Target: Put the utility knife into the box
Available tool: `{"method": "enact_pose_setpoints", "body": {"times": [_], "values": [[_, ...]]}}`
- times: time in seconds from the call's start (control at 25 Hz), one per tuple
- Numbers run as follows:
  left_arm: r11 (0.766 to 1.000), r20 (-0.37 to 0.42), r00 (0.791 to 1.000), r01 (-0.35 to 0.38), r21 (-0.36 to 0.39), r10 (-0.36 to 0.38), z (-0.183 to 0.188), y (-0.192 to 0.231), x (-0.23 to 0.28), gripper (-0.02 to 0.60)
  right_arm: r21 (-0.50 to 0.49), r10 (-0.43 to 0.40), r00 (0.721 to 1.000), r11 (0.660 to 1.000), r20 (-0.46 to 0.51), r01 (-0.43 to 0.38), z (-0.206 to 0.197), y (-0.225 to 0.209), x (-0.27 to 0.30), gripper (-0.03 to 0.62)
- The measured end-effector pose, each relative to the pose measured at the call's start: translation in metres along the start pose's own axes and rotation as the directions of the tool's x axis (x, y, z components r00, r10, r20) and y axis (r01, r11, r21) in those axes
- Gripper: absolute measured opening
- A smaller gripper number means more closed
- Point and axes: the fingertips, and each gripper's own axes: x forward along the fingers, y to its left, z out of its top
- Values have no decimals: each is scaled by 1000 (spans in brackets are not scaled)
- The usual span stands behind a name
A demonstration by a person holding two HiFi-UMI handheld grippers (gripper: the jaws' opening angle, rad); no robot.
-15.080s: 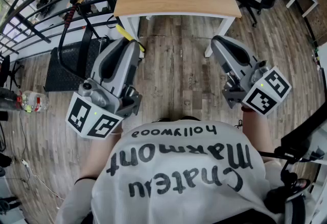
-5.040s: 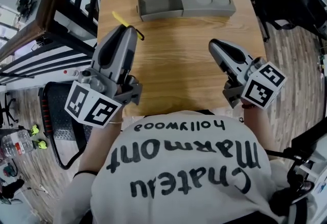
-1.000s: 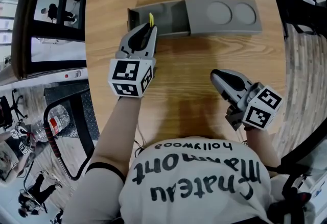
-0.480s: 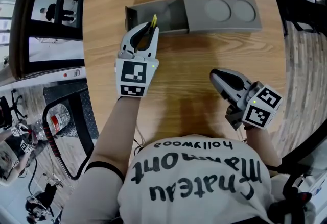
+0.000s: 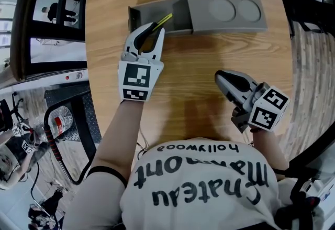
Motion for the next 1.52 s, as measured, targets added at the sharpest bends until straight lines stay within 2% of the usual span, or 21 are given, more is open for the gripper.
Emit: {"method": "enact_pose_setpoints", "body": {"times": [0.12,0.28,0.52,0.68,0.76,0.96,1.08,1.2,1.32,1.4,1.52], "values": [[1000,16,1000,-8,-30,9,7,2,-7,52,-13,5,1000,1000,7,-5,5,5,1,26],[994,26,999,-20,-105,23,13,3,-24,52,-39,18,1000,999,14,-17,11,17,2,26],[990,41,999,6,-138,0,26,-5,-52,51,-113,42,999,993,35,-38,34,35,3,26],[959,99,995,33,-282,-4,46,-3,-83,51,-165,62,994,985,89,-47,61,59,-2,26],[945,134,991,41,-323,3,58,-6,-99,51,-173,79,985,984,153,-52,79,68,-9,26],[905,203,979,97,-414,-12,73,-30,-127,51,-240,173,928,966,331,-94,118,98,-24,25],[893,244,968,159,-420,-58,79,-54,-138,51,-317,209,922,943,327,-101,119,114,-22,26],[889,303,948,222,-401,-100,85,-74,-147,51,-393,189,942,917,276,-69,107,122,-17,26],[887,281,951,237,-395,-129,79,-89,-149,51,-449,141,966,893,216,-30,92,120,-13,26],[891,254,956,238,-388,-145,74,-97,-149,51,-435,125,972,900,201,-26,86,117,-12,25],[880,246,956,252,-402,-162,69,-106,-150,51,-356,130,967,933,221,-44,83,112,-14,25]]}}
